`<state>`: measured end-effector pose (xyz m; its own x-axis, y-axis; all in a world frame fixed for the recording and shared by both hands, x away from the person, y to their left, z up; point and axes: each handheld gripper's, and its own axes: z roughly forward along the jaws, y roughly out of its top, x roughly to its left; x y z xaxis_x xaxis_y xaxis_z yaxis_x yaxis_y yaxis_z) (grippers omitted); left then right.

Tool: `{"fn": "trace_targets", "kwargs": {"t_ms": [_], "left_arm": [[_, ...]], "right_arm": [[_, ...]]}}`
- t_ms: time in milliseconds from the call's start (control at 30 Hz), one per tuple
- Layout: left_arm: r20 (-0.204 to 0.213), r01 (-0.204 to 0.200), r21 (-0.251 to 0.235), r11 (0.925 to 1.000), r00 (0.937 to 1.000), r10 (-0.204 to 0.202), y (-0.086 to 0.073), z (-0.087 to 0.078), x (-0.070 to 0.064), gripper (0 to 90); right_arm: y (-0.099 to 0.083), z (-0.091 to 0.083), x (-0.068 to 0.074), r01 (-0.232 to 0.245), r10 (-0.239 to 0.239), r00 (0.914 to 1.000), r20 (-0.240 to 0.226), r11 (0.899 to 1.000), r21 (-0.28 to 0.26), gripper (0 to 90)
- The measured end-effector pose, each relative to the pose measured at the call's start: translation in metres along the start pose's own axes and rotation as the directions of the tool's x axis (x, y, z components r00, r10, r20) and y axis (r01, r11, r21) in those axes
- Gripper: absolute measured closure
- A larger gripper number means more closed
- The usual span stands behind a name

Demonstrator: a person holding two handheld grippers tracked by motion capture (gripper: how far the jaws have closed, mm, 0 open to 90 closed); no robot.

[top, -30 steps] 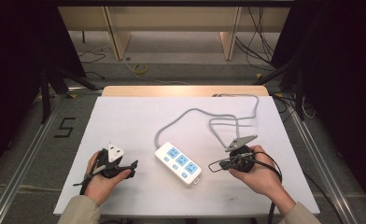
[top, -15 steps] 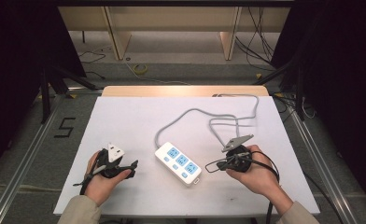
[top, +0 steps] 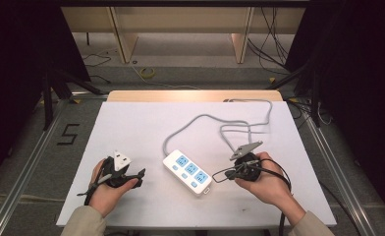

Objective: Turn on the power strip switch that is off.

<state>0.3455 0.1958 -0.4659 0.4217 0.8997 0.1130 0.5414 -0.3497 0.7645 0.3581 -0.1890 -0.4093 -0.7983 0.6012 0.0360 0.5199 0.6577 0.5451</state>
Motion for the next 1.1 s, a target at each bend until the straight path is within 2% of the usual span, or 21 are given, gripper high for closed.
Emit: {"fn": "trace_targets", "kwargs": {"t_ms": [1100], "left_arm": [[0.002, -0.004, 0.004, 1.0, 1.0, 0.004, 0.0, 0.0, 0.0, 22.1]], "right_arm": [[0.018, 0.01, 0.012, 0.031, -0.03, 0.9991, -0.029, 0.999, 0.023, 90.0]]}}
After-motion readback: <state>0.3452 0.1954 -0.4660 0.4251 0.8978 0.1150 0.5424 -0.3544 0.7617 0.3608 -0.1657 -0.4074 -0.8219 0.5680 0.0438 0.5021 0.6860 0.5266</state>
